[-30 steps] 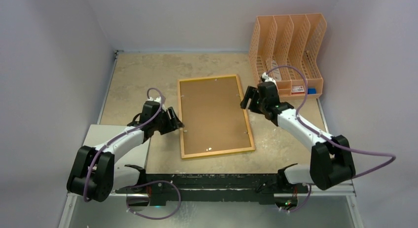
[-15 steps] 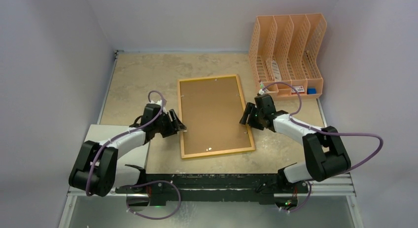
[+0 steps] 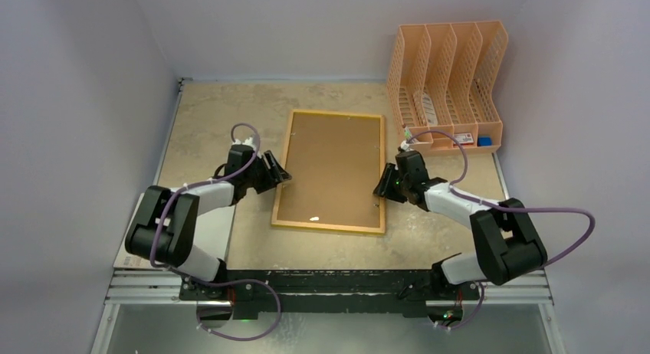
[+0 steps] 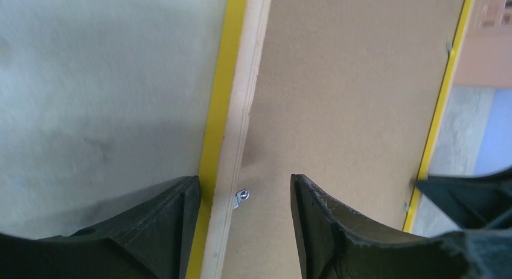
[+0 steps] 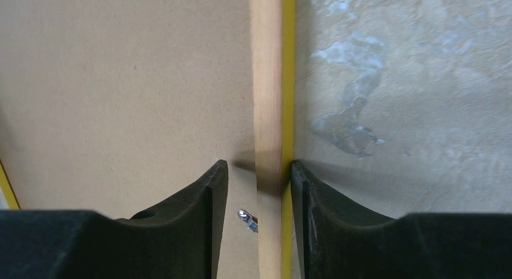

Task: Put the photo into the frame
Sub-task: Install the photo frame at the center of the board.

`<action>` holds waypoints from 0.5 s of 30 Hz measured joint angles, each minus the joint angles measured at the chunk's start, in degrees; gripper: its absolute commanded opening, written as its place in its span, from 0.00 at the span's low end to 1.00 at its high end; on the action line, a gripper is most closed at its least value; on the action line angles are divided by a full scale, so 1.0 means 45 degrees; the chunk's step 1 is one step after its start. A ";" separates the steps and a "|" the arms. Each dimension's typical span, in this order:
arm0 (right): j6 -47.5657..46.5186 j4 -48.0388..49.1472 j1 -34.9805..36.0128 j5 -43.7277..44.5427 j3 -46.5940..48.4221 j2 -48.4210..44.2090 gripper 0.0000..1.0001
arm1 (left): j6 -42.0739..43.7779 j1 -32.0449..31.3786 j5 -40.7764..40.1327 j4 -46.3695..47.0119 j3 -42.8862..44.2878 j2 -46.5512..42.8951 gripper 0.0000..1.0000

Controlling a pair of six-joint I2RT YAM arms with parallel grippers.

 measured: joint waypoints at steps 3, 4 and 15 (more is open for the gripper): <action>0.0044 0.0029 0.0583 0.0267 -0.0005 0.0000 0.45 | 0.0107 0.0102 -0.0476 0.0369 0.0529 0.0617 0.58; 0.0087 0.0029 0.0826 0.0393 -0.0005 0.0000 0.46 | 0.0155 0.0126 -0.0724 0.0427 0.0685 0.0767 0.59; 0.0029 0.0073 0.2093 -0.0962 0.0413 0.0389 0.65 | 0.0622 0.0136 -0.4017 -0.1894 0.2118 0.0865 0.65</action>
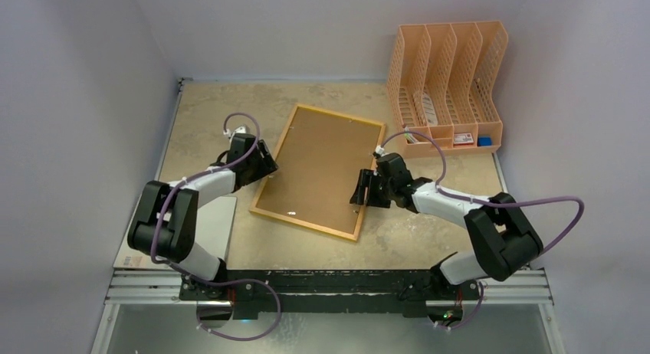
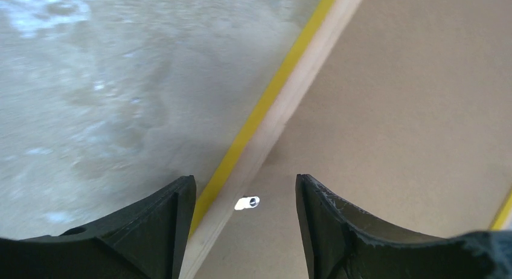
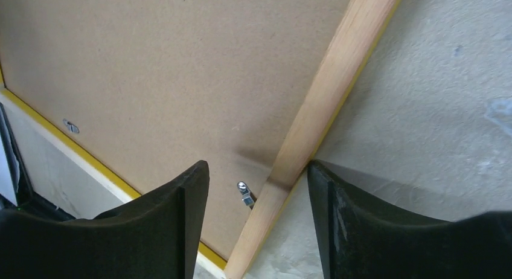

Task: Put the photo into the frame
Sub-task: Install the photo frame at the center of the board.

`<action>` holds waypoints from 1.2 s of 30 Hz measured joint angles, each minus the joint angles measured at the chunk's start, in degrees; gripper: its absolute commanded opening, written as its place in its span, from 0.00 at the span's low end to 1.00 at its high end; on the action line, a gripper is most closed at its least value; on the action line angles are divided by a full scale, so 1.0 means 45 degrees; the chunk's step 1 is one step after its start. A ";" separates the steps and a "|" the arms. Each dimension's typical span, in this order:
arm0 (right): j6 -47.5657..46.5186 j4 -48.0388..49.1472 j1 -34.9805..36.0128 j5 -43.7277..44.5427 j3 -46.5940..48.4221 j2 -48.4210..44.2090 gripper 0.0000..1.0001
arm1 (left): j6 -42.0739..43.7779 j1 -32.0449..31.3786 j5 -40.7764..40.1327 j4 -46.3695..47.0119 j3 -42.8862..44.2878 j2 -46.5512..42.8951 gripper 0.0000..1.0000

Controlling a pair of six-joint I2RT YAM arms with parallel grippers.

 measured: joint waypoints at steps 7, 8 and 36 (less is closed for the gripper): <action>0.0000 -0.1627 0.0204 0.1166 0.0792 -0.0180 0.65 | -0.0306 -0.0078 -0.2331 -0.2132 0.0000 -0.2273 0.66; 0.0005 -0.1870 0.0204 0.1365 0.0903 -0.0330 0.64 | -0.0340 -0.0078 -0.2482 -0.2322 -0.0087 -0.2803 0.66; -0.0529 0.1093 0.4255 -0.2968 0.5489 0.5663 0.35 | -0.1637 -0.0073 0.0767 -0.3070 -0.4216 -0.6052 0.55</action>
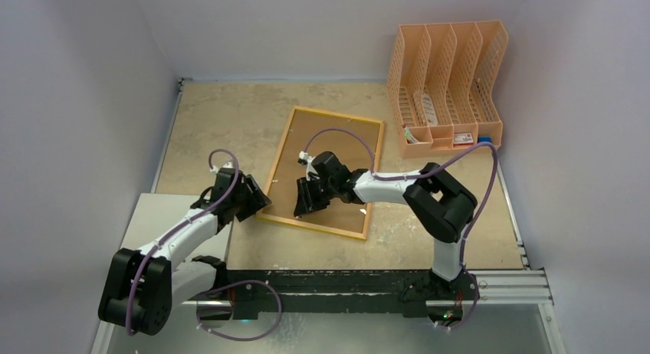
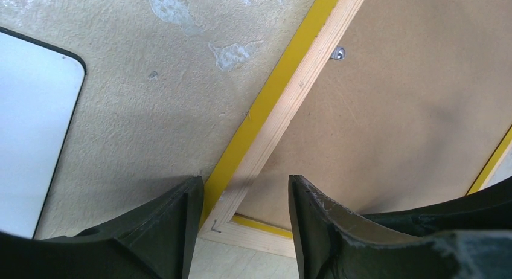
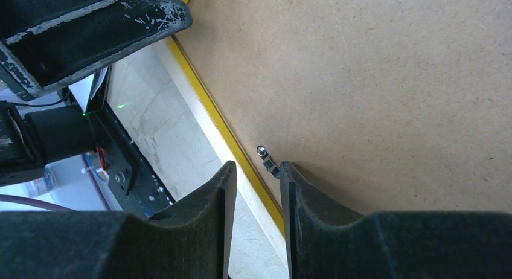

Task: Put the photo into the frame
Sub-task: Install the photo frame at the center of the board.

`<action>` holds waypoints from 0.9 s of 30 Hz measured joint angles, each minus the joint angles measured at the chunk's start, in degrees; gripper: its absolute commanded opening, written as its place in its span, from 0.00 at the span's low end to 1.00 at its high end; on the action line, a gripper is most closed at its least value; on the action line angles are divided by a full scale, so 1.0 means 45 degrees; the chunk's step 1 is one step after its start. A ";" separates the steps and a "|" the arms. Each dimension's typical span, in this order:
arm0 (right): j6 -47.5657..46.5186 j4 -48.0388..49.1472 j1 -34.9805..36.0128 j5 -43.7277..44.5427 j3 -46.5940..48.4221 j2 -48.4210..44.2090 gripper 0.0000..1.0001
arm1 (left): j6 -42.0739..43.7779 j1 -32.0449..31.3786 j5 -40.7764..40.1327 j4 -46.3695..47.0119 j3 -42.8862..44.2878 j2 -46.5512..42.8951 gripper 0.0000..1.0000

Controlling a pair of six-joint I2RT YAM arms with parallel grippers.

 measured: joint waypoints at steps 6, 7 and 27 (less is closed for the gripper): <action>-0.0311 -0.0078 0.0019 -0.0287 0.0000 0.0015 0.34 | 0.0010 0.0000 -0.0053 -0.0019 0.0000 0.0010 0.53; -0.0355 -0.0087 0.0019 -0.0316 0.0000 0.0029 0.34 | 0.0010 0.0000 -0.0063 -0.0024 0.0000 0.0010 0.53; -0.0131 0.0767 0.0049 -0.1515 0.0010 0.0583 0.26 | 0.0126 0.0015 -0.0019 0.0384 0.0005 0.0345 0.49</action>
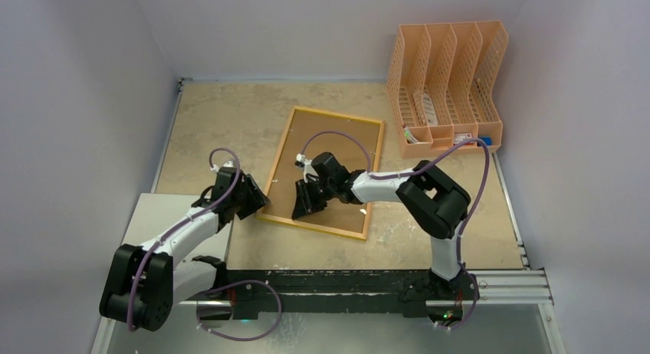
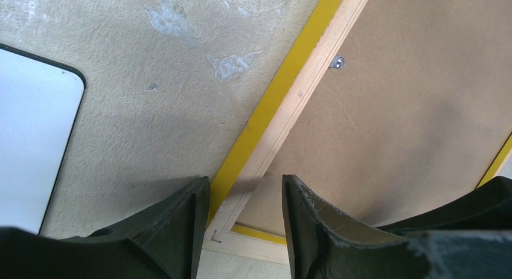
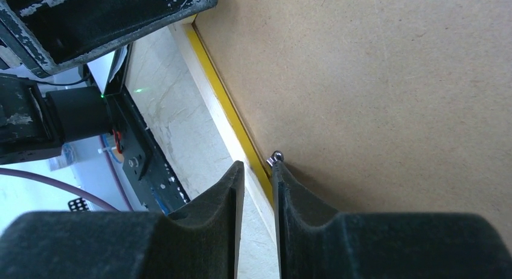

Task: Put the photo into the frame
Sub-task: Install the photo frame at the center of the board.

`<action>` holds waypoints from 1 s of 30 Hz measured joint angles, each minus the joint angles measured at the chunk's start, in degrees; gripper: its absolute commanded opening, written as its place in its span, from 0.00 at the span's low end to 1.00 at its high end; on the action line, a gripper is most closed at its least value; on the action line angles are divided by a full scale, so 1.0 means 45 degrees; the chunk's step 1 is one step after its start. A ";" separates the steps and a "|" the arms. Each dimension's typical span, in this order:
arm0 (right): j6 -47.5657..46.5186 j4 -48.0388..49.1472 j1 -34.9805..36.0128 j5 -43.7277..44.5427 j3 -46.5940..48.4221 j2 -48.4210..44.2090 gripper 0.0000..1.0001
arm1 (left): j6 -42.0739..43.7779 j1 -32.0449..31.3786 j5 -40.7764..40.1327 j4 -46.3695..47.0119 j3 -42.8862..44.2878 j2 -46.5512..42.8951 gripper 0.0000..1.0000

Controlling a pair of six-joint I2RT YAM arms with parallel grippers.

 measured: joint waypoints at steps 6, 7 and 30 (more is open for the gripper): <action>0.0369 0.0452 0.0068 -0.0418 0.0000 0.0253 0.25 | -0.0005 0.0010 0.0000 0.0092 -0.0005 0.0039 0.48; 0.0437 0.0520 0.0087 -0.0471 0.0000 0.0306 0.24 | 0.0000 0.0010 0.0005 0.0102 -0.0005 0.0049 0.48; 0.0772 -0.1899 0.0024 0.4119 0.0175 -0.2288 0.43 | -0.0019 -0.0029 -0.0748 -0.2074 0.0083 -0.1355 0.69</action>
